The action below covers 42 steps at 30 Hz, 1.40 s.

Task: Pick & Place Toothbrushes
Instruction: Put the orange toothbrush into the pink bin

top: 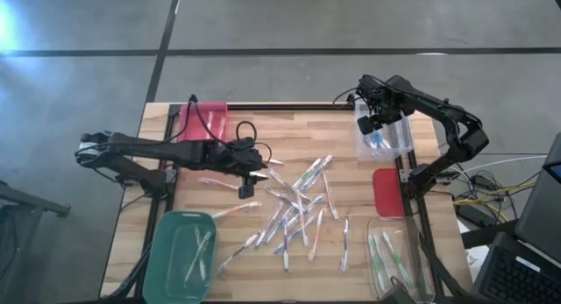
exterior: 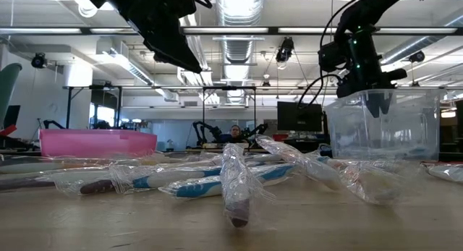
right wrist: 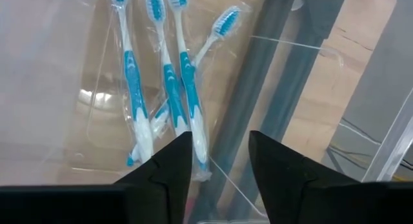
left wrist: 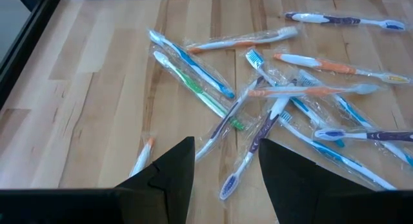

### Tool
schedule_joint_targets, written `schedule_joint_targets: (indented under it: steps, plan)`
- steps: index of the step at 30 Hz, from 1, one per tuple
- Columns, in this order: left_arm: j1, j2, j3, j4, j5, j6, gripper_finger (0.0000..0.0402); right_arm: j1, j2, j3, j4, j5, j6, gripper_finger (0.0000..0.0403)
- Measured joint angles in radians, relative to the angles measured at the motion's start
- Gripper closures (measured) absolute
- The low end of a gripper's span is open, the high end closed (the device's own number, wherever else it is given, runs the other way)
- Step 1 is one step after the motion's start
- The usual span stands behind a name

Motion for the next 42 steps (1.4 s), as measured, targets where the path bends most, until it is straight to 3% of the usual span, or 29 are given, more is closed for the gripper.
schedule_joint_targets:
  steps: [22,30,42]
  plan:
    - [-0.001,0.0,0.0,0.015,-0.002,0.022,0.0223,0.002,-0.021,0.144,-0.113,-0.008,0.011,0.0226]
    - [-0.001,0.0,0.0,0.015,-0.002,0.04,0.0223,0.023,-0.052,0.225,-0.113,-0.095,0.013,0.0261]
    - [-0.002,0.001,-0.026,0.007,0.001,0.042,0.0223,0.132,-0.112,0.365,-0.095,-0.101,0.006,0.0332]
